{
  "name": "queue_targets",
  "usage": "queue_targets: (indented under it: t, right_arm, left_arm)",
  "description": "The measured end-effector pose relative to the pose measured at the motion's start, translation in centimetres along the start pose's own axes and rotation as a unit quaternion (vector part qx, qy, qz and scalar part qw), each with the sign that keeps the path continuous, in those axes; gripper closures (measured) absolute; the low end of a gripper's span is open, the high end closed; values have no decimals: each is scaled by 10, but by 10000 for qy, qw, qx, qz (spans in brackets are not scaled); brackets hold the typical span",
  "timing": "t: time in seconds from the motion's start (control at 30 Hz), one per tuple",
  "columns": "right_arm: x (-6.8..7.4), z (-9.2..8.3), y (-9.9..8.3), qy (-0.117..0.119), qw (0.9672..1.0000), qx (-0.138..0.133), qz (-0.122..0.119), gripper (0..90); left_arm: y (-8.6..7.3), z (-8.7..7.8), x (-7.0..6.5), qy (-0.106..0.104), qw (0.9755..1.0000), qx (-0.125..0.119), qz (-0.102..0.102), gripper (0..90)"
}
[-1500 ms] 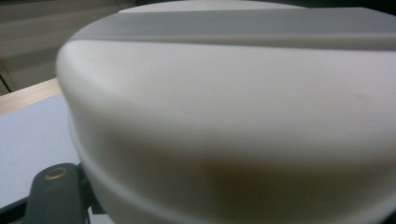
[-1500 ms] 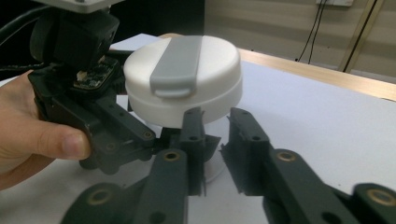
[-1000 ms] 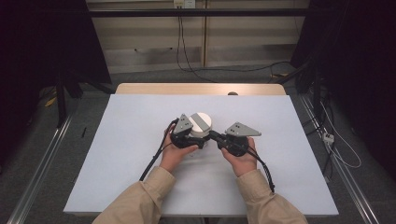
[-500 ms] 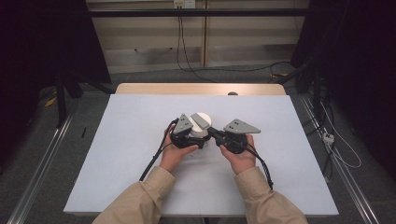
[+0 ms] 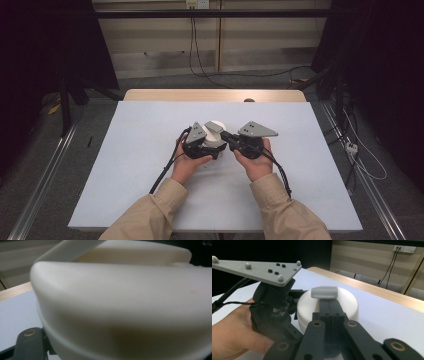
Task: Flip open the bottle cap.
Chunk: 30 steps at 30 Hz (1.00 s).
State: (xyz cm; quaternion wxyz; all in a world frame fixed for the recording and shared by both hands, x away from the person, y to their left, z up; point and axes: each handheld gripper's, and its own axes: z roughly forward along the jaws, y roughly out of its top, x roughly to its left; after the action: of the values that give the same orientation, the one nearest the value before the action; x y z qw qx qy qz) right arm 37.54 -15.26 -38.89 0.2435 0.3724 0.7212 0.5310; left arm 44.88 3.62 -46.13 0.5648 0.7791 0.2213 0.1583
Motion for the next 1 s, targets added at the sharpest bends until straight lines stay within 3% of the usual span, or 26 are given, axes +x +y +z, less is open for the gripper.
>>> queue_targets:
  t: [1.0]
  right_arm:
    - [1,17,24,-3,9999,-29,-102,900]
  left_arm:
    - [0,1,-1,-13,9999,-56,-96,187]
